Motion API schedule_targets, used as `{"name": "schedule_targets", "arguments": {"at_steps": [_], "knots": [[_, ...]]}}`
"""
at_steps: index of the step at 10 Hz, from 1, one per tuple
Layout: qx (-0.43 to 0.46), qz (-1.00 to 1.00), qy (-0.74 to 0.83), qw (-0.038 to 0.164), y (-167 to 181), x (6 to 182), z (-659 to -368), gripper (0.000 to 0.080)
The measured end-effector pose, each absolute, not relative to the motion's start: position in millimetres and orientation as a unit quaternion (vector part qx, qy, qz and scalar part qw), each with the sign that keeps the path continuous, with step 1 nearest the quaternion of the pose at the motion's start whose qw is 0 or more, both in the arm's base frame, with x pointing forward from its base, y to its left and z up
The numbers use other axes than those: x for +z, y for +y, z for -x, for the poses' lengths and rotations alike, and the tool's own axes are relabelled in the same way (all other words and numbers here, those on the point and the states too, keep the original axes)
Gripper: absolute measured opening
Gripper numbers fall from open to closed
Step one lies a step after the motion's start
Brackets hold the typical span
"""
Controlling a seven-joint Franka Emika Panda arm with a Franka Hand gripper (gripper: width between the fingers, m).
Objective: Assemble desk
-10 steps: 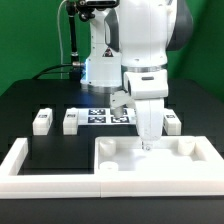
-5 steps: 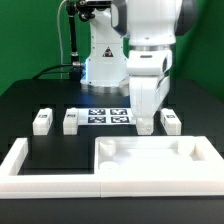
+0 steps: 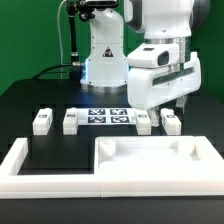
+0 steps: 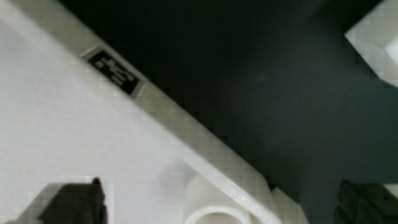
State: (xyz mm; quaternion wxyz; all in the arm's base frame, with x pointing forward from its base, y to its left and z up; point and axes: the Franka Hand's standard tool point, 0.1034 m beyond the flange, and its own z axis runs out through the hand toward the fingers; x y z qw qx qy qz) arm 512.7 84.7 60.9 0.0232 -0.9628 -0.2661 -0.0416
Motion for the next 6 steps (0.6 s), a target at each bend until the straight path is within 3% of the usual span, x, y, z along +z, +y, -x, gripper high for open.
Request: {"name": "schedule_targets", "arguments": {"at_steps": [4,6], "knots": [[0.01,0.999,0.007,0.053,102.1,61.4,-501.0,0.0649],[0.023,0.998,0.001,0.053,102.0,60.9,-499.0,0.0649]]}}
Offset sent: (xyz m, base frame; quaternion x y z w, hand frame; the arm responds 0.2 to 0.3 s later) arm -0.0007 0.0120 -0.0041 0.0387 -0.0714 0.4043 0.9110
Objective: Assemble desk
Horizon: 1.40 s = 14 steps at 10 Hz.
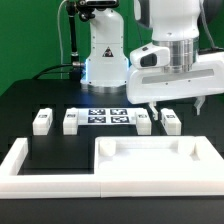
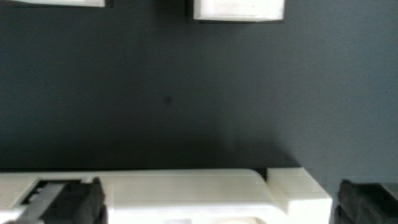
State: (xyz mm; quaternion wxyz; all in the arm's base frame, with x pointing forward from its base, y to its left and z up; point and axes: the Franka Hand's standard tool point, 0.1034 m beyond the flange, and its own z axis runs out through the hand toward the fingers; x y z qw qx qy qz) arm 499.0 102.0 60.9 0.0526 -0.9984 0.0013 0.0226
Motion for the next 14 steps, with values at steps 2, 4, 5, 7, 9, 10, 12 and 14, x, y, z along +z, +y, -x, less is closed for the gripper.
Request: {"name": "schedule_targets", "arguments": {"at_steps": [2,4,5,7,9,10,12,14], "knots": [[0.064,0.996,0.014,0.054,109,52.8,-485,0.0649],[0.143,0.988,-0.002,0.055,123,55.2,-490,0.0649],[0.166,0.985,-0.005,0.054,125,51.5,-486,0.0649],[0.227,0.972,-0.005,0.053,123,52.9,-481,0.0649],[0.321,0.946,-0.001,0.051,116,46.4,-463,0.0649],[0.36,0.932,-0.002,0.05,115,41.8,-460,0.0649],[0.412,0.91,-0.009,0.051,120,33.6,-458,0.0649],[0.457,0.888,-0.013,0.051,119,34.1,-452,0.0649]]}}
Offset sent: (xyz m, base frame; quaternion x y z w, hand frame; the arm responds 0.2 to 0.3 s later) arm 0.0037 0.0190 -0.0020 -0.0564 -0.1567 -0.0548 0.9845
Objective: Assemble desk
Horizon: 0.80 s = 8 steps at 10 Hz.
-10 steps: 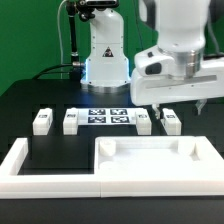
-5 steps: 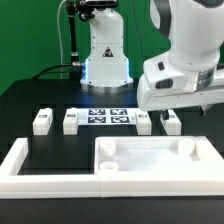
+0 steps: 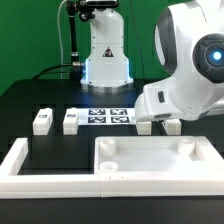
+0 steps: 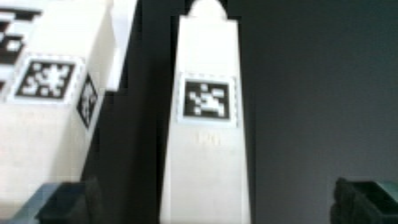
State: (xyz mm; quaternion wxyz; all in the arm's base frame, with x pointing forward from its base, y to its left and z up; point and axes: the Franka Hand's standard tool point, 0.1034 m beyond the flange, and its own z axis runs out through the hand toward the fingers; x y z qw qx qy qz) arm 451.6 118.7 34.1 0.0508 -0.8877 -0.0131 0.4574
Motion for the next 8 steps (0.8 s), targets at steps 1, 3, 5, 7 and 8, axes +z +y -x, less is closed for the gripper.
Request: {"name": "schedule_targets", "arguments": {"at_steps": [1,3,5,7,8], "knots": [[0.452,0.891,-0.012,0.052,120,29.6,-456,0.0649],[0.466,0.883,-0.01,0.049,118,28.2,-449,0.0649],[0.473,0.88,-0.009,0.049,118,15.0,-446,0.0649],[0.467,0.883,-0.014,0.048,121,8.8,-444,0.0649],[0.465,0.884,-0.019,0.046,124,7.6,-444,0.0649]]}}
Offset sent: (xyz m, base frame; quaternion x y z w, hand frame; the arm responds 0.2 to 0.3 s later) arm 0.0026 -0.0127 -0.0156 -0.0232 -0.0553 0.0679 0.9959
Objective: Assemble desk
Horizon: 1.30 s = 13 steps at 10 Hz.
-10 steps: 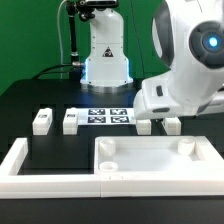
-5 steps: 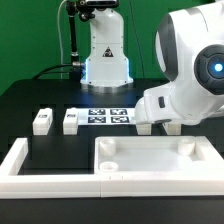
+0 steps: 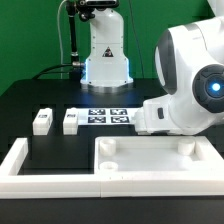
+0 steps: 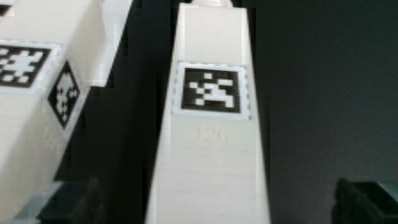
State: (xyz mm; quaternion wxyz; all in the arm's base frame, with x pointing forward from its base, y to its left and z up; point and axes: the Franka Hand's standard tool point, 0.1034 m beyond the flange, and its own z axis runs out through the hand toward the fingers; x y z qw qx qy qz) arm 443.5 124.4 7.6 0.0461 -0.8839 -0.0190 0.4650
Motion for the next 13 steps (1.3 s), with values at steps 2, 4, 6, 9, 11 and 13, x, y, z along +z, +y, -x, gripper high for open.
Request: {"name": "schedule_targets", "arguments": {"at_steps": [2,4,6,9,11,13], "knots": [[0.465,0.884,-0.018,0.047,124,7.6,-444,0.053],[0.465,0.884,-0.018,0.046,124,7.7,-443,0.0384],[0.465,0.884,-0.018,0.046,124,7.6,-443,0.0288],[0.465,0.884,-0.018,0.046,124,7.6,-443,0.0288],[0.465,0.884,-0.018,0.046,124,7.7,-444,0.0288],[0.469,0.881,-0.034,0.056,119,32.4,-451,0.0288]]}}
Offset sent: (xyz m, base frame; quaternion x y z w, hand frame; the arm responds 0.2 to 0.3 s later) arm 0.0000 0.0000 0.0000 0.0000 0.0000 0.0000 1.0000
